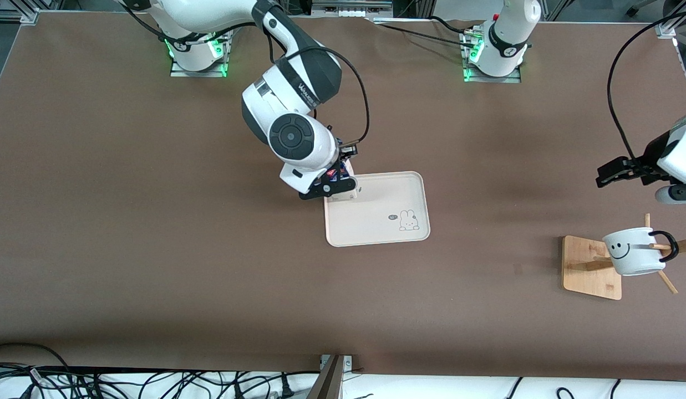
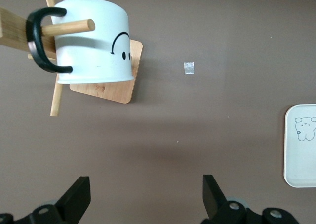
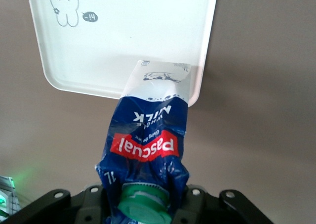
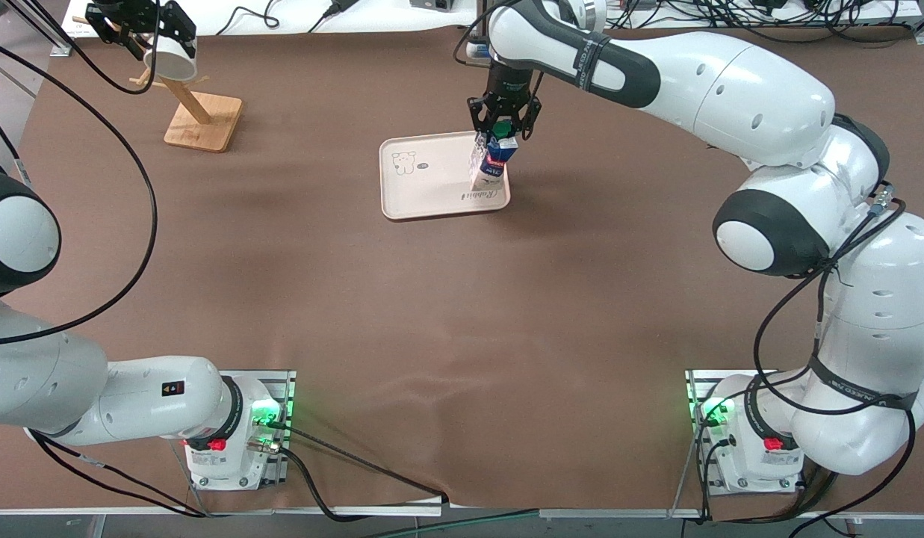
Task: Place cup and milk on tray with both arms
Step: 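Lower the carton onto the tray while the left gripper reaches the mug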
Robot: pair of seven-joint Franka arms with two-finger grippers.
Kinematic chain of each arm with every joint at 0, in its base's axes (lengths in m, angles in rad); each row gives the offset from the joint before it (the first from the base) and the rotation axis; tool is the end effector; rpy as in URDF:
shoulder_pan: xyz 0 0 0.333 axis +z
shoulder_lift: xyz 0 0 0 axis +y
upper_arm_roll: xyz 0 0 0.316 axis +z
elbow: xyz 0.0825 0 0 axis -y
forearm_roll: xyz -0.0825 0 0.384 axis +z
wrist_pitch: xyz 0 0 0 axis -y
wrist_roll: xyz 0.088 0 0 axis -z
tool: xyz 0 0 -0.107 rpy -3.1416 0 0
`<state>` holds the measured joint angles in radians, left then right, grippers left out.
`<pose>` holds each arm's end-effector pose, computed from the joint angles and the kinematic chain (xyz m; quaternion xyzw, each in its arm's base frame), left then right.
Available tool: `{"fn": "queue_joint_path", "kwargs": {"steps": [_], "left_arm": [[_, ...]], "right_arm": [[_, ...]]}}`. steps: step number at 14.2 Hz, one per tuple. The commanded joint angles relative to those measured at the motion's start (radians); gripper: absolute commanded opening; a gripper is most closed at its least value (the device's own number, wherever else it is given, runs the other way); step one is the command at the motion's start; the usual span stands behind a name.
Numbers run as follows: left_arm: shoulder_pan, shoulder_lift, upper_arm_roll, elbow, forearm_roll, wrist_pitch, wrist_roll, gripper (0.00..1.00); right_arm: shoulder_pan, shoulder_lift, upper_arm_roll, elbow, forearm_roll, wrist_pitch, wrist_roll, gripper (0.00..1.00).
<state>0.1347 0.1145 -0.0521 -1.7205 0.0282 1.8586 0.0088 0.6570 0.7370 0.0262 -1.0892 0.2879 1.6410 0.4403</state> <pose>0.5984 0.0530 0.5121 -0.9993 -0.0333 -0.0114 0.0111 0.5548 0.4809 0.3776 -0.9799 -0.0936 0.1573 0.0789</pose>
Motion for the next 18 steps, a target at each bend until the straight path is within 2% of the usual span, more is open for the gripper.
{"fn": "queue_joint_path", "kwargs": {"steps": [1,4,7,9,10,12,18], "left_arm": [[0.003,-0.048,-0.006,-0.153,0.016,0.165,-0.003,1.00],[0.005,-0.067,-0.012,-0.324,0.018,0.422,-0.003,1.00],[0.003,-0.067,-0.017,-0.419,0.026,0.623,0.000,1.00],[0.005,-0.070,-0.017,-0.494,0.032,0.793,0.014,1.00],[0.006,-0.067,-0.015,-0.516,0.074,0.860,0.014,1.00],[0.023,-0.073,-0.015,-0.519,0.195,0.895,0.014,1.00],[0.068,-0.124,-0.017,-0.561,0.217,0.896,0.016,1.00]], "right_arm": [[-0.005,0.035,-0.011,0.018,0.001,-0.004,-0.037,0.42],[-0.004,0.042,-0.012,0.018,0.002,0.045,-0.051,0.42],[-0.008,0.055,-0.008,0.023,0.010,0.144,-0.057,0.42],[-0.008,0.056,-0.008,0.023,0.011,0.168,-0.066,0.42],[-0.008,0.055,-0.008,0.023,0.011,0.166,-0.068,0.42],[-0.008,0.062,-0.008,0.022,0.011,0.158,-0.066,0.42],[-0.002,0.068,-0.008,0.015,0.007,0.108,-0.063,0.42]]}}
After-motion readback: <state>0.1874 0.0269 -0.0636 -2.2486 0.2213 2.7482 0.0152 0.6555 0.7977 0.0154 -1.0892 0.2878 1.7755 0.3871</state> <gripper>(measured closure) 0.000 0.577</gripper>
